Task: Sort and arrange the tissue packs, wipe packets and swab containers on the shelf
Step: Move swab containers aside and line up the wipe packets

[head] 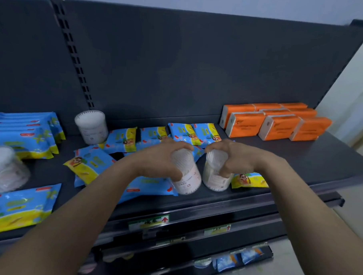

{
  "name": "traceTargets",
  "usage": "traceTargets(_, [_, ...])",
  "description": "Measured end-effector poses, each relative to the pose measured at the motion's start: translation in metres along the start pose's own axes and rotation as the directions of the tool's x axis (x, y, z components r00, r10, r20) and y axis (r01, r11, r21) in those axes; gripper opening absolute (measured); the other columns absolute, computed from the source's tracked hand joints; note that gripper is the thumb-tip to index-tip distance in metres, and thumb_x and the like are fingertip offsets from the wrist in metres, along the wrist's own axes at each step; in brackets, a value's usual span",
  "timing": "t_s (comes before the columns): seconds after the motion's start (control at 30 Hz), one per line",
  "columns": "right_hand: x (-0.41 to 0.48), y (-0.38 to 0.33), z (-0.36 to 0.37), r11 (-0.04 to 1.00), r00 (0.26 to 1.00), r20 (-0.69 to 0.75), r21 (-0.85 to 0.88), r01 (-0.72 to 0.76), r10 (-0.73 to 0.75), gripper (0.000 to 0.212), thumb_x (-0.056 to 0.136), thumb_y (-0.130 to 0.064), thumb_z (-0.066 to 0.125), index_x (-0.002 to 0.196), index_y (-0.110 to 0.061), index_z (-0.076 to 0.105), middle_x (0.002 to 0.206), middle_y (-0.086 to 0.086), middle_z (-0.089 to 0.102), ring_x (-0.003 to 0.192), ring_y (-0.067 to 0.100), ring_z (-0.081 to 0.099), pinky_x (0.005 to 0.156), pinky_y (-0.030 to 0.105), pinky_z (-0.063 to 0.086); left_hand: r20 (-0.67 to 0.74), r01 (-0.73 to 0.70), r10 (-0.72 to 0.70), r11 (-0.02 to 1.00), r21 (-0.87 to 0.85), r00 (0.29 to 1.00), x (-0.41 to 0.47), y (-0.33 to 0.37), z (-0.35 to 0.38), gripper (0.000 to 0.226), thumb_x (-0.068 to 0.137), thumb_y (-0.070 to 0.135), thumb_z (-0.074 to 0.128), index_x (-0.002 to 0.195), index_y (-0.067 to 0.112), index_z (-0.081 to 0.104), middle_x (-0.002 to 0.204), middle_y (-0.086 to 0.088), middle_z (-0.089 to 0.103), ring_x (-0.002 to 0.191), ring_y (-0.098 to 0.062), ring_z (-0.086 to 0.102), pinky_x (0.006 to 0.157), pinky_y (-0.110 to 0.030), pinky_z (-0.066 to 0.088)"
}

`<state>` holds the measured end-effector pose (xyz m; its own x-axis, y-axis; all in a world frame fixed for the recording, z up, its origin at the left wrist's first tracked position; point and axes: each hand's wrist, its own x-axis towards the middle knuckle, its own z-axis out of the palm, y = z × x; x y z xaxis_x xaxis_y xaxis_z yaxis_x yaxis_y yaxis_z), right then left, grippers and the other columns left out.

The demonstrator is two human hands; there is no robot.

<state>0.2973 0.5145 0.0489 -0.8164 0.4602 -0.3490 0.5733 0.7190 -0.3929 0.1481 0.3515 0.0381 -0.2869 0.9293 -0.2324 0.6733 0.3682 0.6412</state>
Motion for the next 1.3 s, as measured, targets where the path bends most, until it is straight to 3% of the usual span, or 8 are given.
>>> traceTargets(0.23, [-0.001,0.000,-0.004,0.995,0.990,0.099,-0.016,0.100,-0.098,0.076,0.075,-0.003,0.062,0.133,-0.047,0.040,0.143,-0.004,0.027,0.126,0.019,0.039,0.085,0.025,0.043,0.069,0.015,-0.027,0.986,0.166,0.997,0.015,0.010,0.001,0.079,0.072,0.015,0.070,0.138,0.031,0.031,0.139,0.012,0.033,0.122,-0.010,0.038,0.100,-0.031,0.039])
traceTargets(0.4, [0.007,-0.003,-0.001,0.988,0.980,0.130,-0.019,0.153,-0.150,0.081,0.073,-0.010,0.067,0.136,-0.051,0.035,0.140,-0.004,0.031,0.129,0.021,0.040,0.098,0.033,0.044,0.119,0.030,-0.077,0.934,0.357,0.990,0.015,0.010,-0.006,0.081,0.074,0.014,0.067,0.142,0.036,0.029,0.138,0.008,0.029,0.110,-0.009,0.037,0.083,-0.024,0.036])
traceTargets(0.53, [0.009,0.001,-0.009,0.978,0.969,0.139,0.075,0.193,-0.202,0.082,0.076,-0.021,0.065,0.138,-0.056,0.025,0.143,-0.012,0.037,0.130,0.015,0.040,0.102,0.033,0.039,0.104,0.088,-0.112,0.973,0.212,0.988,0.009,-0.007,-0.008,0.093,0.074,0.010,0.066,0.146,0.041,0.016,0.152,0.010,0.017,0.135,-0.013,0.028,0.102,-0.028,0.035])
traceTargets(0.67, [0.018,0.011,-0.020,0.917,0.968,-0.115,0.313,0.247,-0.222,0.049,0.088,-0.013,0.055,0.134,-0.029,0.047,0.128,-0.007,0.052,0.116,0.008,0.050,0.086,0.023,0.044,-0.072,0.111,-0.113,0.993,-0.026,0.991,-0.005,-0.023,-0.020,0.075,0.079,0.007,0.063,0.141,0.034,0.031,0.140,0.011,0.035,0.127,-0.011,0.038,0.101,-0.029,0.039])
traceTargets(0.77, [0.033,0.021,-0.024,0.967,0.947,-0.276,0.145,0.210,-0.164,0.033,0.089,-0.009,0.056,0.120,-0.016,0.057,0.117,0.001,0.061,0.106,0.017,0.057,0.089,0.026,0.044,-0.205,0.183,-0.174,0.983,0.029,0.963,-0.008,-0.039,-0.026,0.061,0.082,0.008,0.063,0.135,0.026,0.039,0.137,0.005,0.042,0.117,-0.011,0.043,0.091,-0.025,0.040])
traceTargets(0.83, [0.041,0.030,-0.022,0.991,0.967,-0.218,-0.019,0.132,-0.133,0.042,0.086,-0.008,0.057,0.128,-0.011,0.054,0.125,0.004,0.060,0.114,0.020,0.056,0.089,0.023,0.041,-0.181,0.254,-0.229,0.959,0.129,0.957,-0.009,-0.048,-0.025,0.063,0.081,0.017,0.066,0.137,0.025,0.038,0.142,0.003,0.040,0.123,-0.014,0.043,0.092,-0.024,0.038])
traceTargets(1.1, [0.044,0.059,-0.014,0.993,0.992,0.102,-0.101,-0.061,0.071,0.074,0.078,-0.006,0.068,0.143,-0.023,0.037,0.147,0.000,0.040,0.130,0.023,0.045,0.099,0.028,0.039,-0.048,0.406,-0.417,0.842,0.356,0.907,0.002,-0.066,-0.011,0.080,0.072,0.025,0.078,0.140,0.022,0.036,0.146,0.002,0.034,0.130,-0.021,0.038,0.105,-0.031,0.033])
traceTargets(1.3, [0.048,0.069,-0.011,0.986,0.986,0.127,-0.143,-0.087,0.106,0.078,0.074,-0.007,0.076,0.141,-0.019,0.039,0.139,0.001,0.048,0.121,0.023,0.052,0.093,0.029,0.043,-0.207,0.442,-0.392,0.817,0.371,0.897,0.006,-0.063,-0.018,0.051,0.068,0.026,0.079,0.112,0.014,0.057,0.117,-0.005,0.055,0.095,-0.019,0.051,0.077,-0.027,0.039])
